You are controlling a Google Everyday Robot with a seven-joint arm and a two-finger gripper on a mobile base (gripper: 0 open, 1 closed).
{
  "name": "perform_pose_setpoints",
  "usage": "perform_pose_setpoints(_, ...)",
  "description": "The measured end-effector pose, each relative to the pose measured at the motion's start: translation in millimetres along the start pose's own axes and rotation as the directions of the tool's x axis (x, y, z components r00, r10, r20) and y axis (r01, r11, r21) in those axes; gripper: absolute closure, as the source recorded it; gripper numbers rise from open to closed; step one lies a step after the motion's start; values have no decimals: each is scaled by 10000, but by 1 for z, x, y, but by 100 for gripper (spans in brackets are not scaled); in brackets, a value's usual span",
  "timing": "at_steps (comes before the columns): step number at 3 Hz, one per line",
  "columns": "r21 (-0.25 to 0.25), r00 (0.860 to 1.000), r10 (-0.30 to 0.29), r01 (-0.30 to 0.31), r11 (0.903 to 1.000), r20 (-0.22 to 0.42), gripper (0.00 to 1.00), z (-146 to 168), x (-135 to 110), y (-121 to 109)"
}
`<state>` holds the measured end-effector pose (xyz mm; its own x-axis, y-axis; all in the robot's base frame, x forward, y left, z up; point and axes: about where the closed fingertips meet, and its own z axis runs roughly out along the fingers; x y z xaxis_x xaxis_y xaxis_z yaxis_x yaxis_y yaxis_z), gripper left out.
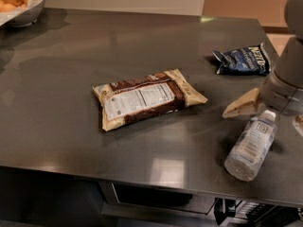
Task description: Place blue plastic bottle upright
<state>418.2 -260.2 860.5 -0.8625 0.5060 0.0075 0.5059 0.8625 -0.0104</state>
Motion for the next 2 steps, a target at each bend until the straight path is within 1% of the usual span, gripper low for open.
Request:
perform_pose_setpoints(1, -149, 9997, 219, -221, 9996, -121, 17, 9, 7, -1)
perform_pose_setpoints(2, -144, 9995, 225, -228, 9996, -200, 40, 13, 9, -2)
